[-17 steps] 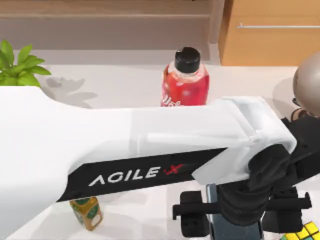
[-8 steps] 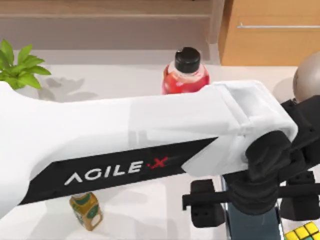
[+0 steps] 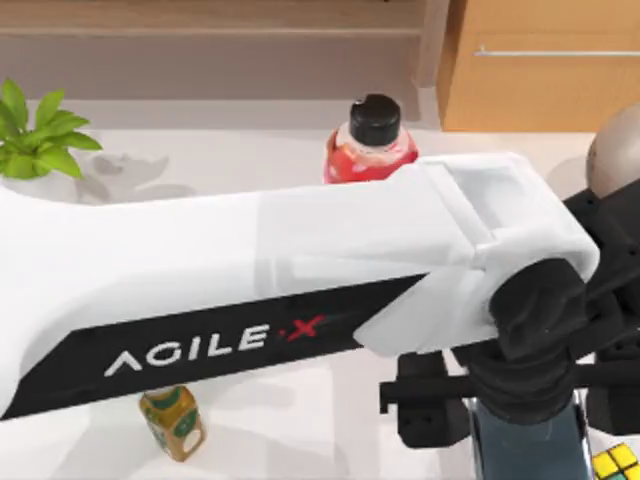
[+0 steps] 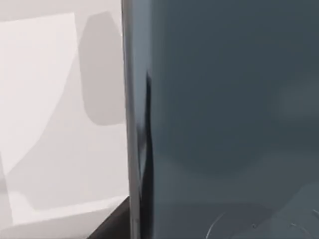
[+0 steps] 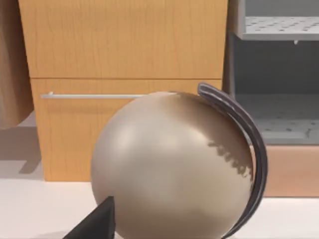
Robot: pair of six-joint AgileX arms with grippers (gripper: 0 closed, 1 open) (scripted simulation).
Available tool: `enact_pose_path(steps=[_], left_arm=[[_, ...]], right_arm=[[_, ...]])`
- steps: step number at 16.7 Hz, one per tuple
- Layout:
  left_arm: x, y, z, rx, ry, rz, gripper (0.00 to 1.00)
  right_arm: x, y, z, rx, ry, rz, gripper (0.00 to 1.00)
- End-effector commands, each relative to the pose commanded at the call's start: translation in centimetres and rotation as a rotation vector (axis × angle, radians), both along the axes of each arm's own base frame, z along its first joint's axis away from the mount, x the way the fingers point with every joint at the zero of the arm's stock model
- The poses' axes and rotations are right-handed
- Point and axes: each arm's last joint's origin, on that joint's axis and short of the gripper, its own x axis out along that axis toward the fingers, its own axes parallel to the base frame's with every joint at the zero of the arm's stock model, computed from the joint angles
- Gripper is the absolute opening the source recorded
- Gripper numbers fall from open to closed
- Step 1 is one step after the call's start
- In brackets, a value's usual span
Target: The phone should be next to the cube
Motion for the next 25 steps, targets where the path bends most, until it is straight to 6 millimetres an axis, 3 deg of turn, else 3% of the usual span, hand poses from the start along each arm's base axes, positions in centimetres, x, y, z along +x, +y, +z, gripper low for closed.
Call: enact_pose_path(steps=[9, 14, 21, 25], left_arm=[[0.1, -0.3, -1.8, 0.015, 0.001, -0.001, 0.00], [0.3, -0.2, -5.0, 0.085, 0.029, 0.011, 0.00], [0.3, 1.0, -12.1, 0.284, 0.107, 0.026, 0.00], [0.2, 1.1, -12.6, 0.299, 0.113, 0.026, 0.00]], right_arm=[[0.0, 0.0, 0.0, 0.000, 0.000, 0.000, 1.00], [0.0, 0.0, 0.0, 0.000, 0.000, 0.000, 1.00], [0.0, 0.0, 0.0, 0.000, 0.000, 0.000, 1.00], [0.0, 0.0, 0.0, 0.000, 0.000, 0.000, 1.00]])
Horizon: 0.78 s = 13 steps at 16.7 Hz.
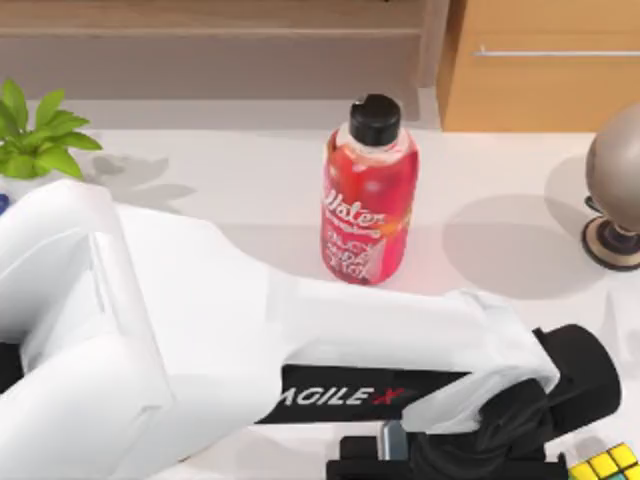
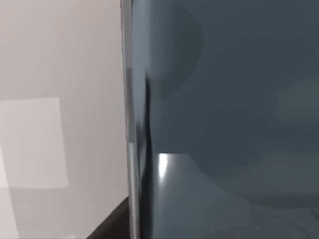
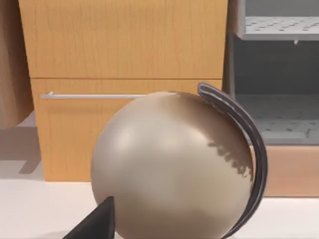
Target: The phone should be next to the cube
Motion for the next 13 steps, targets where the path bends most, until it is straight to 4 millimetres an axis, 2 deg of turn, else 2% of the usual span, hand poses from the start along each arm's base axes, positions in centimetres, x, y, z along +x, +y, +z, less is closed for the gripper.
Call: enact_pose_path(steps=[3, 13], left_arm=[[0.00, 0.00, 0.00, 0.000, 0.000, 0.000, 0.00], [0.00, 0.00, 0.00, 0.000, 0.000, 0.000, 0.75]], right_arm=[[0.00, 0.00, 0.00, 0.000, 0.000, 0.000, 1.00], [0.00, 0.00, 0.00, 0.000, 0.000, 0.000, 1.00]])
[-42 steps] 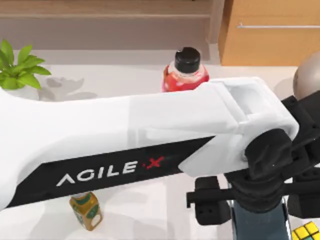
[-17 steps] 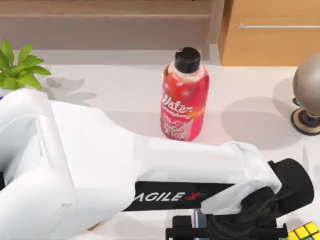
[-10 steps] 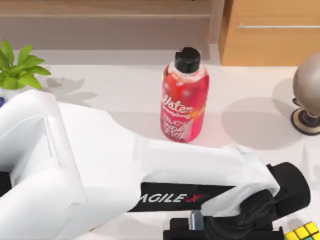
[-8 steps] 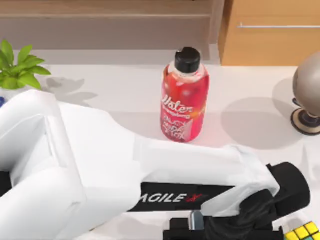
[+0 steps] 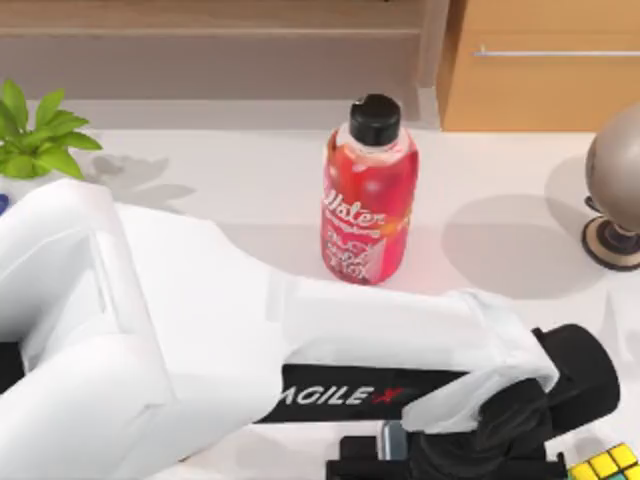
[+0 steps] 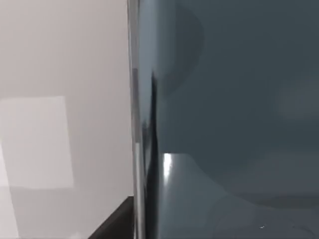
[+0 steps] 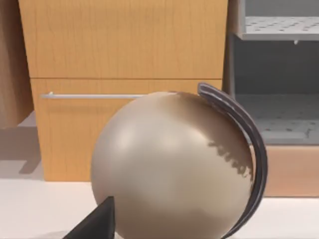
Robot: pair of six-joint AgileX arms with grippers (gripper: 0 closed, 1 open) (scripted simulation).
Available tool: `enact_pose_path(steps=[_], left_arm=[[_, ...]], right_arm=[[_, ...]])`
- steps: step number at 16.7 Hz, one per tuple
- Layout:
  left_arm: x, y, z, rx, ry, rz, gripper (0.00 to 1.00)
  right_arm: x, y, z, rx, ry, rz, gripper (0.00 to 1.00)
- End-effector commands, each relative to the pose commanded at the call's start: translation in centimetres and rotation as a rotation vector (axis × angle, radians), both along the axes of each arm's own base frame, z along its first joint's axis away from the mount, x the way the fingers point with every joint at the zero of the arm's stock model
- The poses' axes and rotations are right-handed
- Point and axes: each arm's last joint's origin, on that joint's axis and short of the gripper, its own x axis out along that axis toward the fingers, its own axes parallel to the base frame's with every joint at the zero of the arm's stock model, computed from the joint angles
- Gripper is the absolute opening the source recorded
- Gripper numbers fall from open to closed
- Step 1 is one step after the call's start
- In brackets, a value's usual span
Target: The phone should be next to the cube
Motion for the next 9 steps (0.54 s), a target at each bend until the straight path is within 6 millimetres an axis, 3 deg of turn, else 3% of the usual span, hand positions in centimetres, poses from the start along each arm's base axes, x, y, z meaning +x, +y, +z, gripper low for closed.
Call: enact_pose_path(steps=[3, 9], left_arm=[[0.00, 0.00, 0.00, 0.000, 0.000, 0.000, 0.98], [0.00, 0.00, 0.00, 0.000, 0.000, 0.000, 1.00]], right_arm=[[0.00, 0.00, 0.00, 0.000, 0.000, 0.000, 1.00], [0.00, 0.00, 0.00, 0.000, 0.000, 0.000, 1.00]])
